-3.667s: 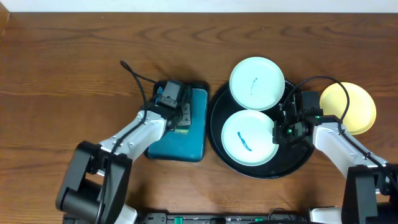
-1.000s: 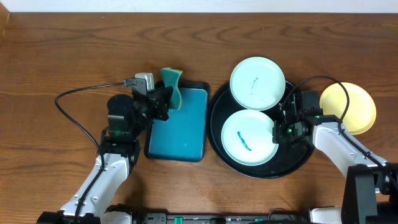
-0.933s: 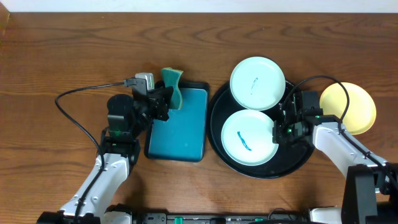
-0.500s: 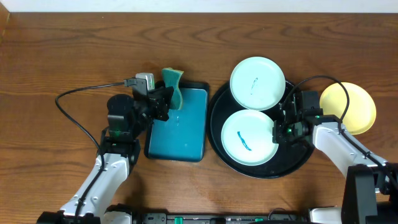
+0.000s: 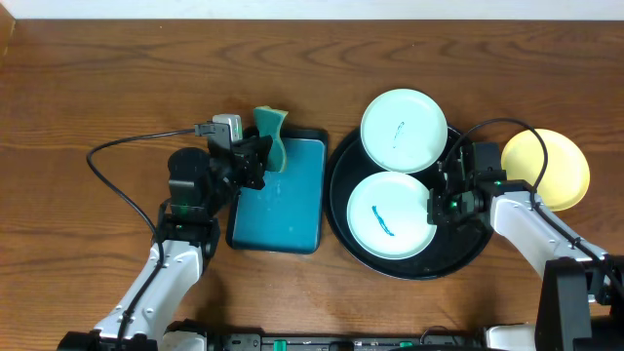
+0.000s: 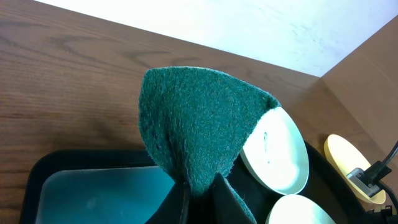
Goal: Clean dirty plates on tray and stack at the side
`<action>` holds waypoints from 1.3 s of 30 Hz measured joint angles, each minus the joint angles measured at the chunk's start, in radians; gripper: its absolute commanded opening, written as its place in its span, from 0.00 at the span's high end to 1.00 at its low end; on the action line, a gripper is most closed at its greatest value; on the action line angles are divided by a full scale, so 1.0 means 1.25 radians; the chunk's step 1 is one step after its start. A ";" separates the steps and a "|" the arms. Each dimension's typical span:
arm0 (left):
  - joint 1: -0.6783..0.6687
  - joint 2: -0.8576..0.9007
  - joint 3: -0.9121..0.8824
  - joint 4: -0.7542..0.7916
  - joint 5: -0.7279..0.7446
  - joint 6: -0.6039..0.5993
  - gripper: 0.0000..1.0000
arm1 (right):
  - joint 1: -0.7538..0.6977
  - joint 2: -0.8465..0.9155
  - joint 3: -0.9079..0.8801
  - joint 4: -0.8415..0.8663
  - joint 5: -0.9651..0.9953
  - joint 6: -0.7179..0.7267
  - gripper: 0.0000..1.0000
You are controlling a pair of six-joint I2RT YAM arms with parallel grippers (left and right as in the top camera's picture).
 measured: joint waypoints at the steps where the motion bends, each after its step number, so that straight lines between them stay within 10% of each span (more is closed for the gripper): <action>1: 0.000 0.000 0.000 0.000 0.000 0.000 0.92 | 0.000 0.000 0.000 0.000 0.000 0.000 0.99; 19: -0.032 0.001 0.000 -0.122 -0.028 0.015 0.92 | 0.000 0.001 0.000 0.002 0.000 0.000 0.99; 39: -0.211 0.127 0.000 -0.244 -0.322 0.087 0.91 | 0.000 0.001 0.000 0.002 0.000 0.000 0.99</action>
